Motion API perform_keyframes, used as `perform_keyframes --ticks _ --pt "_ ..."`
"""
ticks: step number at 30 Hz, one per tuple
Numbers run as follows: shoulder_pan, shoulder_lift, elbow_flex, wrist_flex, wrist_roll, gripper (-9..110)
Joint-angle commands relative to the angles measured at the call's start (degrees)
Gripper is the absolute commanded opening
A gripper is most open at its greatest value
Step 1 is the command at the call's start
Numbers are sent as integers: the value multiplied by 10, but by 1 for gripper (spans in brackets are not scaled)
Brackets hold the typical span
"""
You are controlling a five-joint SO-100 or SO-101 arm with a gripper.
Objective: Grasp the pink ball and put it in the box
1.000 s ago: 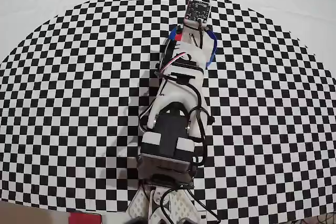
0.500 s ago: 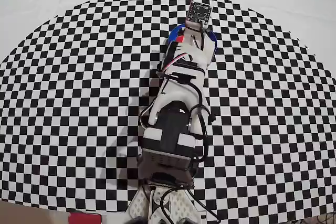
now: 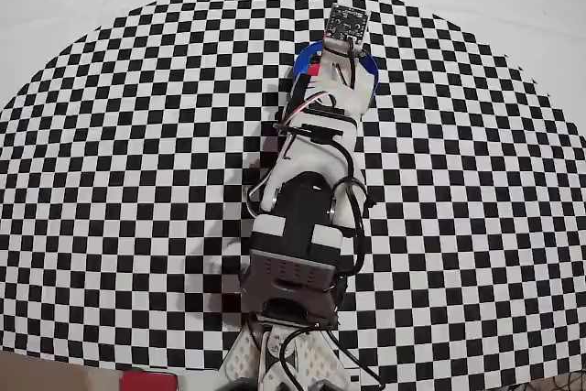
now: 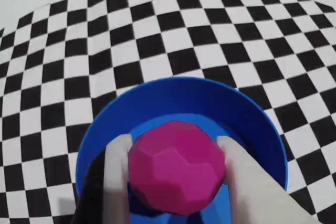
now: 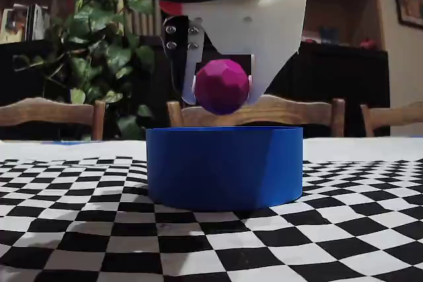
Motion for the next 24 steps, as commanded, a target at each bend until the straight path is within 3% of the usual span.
perform_keyframes --ticks 1,24 --pt "4 4 -25 0 -4 0" --pt "4 -3 -32 0 -4 0"
